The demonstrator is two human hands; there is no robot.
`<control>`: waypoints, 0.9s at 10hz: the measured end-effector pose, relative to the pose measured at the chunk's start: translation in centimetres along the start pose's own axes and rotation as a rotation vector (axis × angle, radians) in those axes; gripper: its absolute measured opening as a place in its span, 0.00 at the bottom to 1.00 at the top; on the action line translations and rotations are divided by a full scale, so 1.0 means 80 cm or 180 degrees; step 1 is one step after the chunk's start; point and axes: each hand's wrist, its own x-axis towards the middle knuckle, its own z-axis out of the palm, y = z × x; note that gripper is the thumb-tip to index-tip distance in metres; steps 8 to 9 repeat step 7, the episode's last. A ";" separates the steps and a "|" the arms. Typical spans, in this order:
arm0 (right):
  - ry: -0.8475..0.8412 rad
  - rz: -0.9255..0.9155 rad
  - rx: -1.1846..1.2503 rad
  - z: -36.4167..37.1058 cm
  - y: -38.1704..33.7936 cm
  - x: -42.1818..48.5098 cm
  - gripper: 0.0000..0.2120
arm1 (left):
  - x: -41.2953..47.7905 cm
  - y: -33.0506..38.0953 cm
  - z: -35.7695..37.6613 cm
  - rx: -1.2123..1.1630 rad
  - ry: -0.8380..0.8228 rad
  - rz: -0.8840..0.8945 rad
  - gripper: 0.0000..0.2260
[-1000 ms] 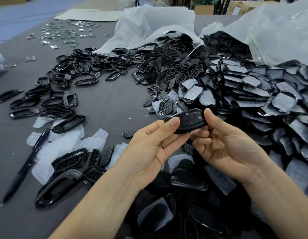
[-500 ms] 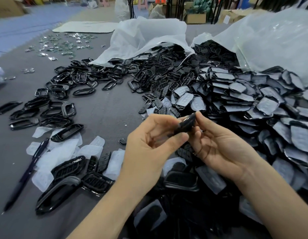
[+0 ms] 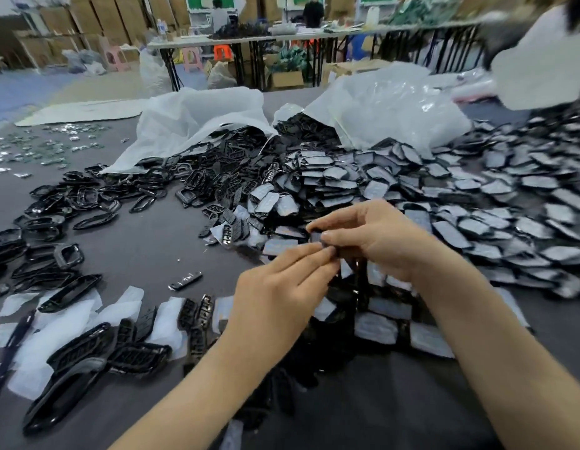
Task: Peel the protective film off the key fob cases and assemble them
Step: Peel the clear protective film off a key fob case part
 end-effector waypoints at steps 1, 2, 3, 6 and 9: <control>0.0469 -0.0308 -0.0545 -0.043 -0.010 -0.022 0.09 | 0.037 0.024 0.019 -0.0059 -0.0099 0.0147 0.05; 0.1142 -0.0471 -0.0590 -0.095 -0.014 -0.028 0.07 | 0.080 0.049 0.048 -0.0243 -0.0336 -0.0037 0.07; 0.1732 -0.0316 -0.0852 -0.136 0.001 -0.019 0.09 | 0.100 0.065 0.086 -0.0285 -0.0846 -0.0069 0.09; 0.2128 -0.0236 -0.1667 -0.170 0.048 0.012 0.09 | 0.071 0.071 0.106 -0.0619 -0.1162 -0.0265 0.12; 0.2395 -0.0354 -0.1334 -0.167 0.045 0.007 0.05 | 0.073 0.065 0.088 -0.0750 -0.1084 -0.0755 0.14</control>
